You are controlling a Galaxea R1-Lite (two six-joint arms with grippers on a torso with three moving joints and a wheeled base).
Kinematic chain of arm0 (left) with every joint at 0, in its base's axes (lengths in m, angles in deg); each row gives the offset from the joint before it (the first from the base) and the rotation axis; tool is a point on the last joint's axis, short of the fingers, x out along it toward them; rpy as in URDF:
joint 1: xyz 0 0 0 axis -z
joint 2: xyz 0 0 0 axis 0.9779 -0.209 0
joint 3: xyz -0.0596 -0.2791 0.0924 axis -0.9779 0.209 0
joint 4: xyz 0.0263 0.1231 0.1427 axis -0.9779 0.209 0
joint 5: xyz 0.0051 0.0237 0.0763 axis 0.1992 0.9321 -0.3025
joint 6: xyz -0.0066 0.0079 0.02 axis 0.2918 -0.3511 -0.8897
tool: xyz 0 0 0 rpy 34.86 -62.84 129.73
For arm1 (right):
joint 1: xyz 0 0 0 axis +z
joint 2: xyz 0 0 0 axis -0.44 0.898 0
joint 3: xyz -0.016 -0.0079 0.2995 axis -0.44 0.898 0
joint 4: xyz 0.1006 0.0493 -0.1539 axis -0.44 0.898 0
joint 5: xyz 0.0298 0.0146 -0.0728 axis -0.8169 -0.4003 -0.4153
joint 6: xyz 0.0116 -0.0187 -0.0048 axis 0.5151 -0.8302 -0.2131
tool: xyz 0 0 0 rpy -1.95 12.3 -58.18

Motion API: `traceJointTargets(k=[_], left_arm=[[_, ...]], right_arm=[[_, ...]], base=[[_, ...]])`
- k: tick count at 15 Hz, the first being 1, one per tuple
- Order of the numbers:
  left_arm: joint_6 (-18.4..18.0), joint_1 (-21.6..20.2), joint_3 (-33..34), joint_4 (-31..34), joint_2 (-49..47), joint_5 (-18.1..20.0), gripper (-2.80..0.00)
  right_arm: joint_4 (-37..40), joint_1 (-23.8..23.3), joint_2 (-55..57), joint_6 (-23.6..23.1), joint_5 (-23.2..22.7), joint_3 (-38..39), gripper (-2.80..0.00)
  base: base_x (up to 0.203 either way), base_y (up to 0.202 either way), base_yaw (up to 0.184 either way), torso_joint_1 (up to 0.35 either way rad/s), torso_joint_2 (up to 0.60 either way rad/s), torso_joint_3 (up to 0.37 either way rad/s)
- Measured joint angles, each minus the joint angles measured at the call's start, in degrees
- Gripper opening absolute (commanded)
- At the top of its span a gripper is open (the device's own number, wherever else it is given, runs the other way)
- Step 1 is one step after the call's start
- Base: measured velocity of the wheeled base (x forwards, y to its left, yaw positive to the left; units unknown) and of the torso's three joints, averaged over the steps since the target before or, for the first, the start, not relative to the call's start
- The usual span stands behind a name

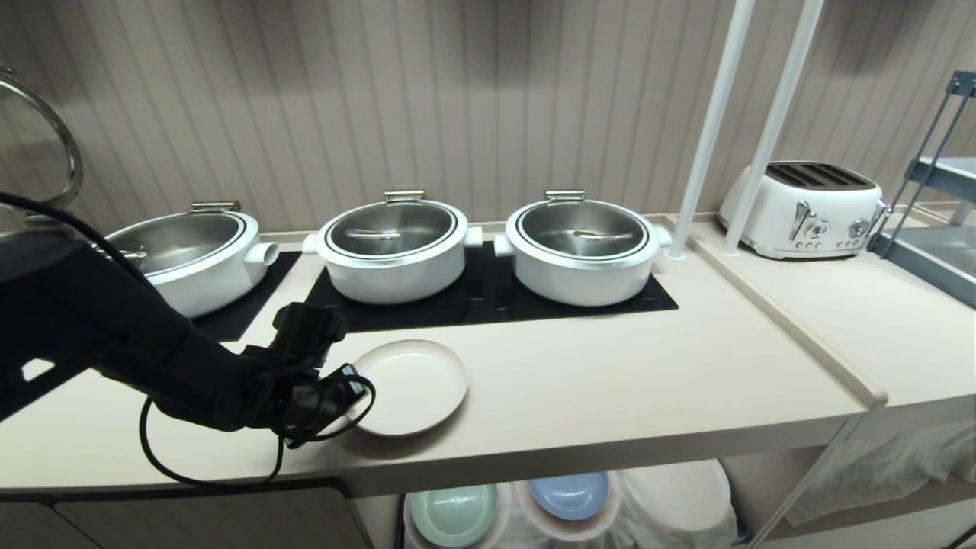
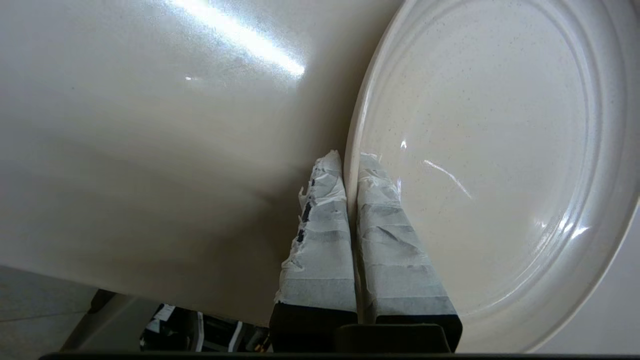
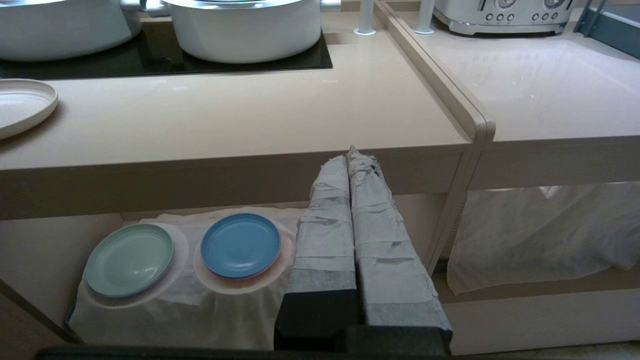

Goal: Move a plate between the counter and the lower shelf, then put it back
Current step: Put the plate

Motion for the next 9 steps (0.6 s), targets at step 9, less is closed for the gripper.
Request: traceJointTargets(k=[9], left_arm=[[0.1,0.7,-0.7,0.2,-0.3,0.0,-2.8]], right_arm=[[0.0,0.0,0.0,0.0,0.0,0.0,-2.8]], base=[[0.0,0.0,0.0,0.0,0.0,0.0]])
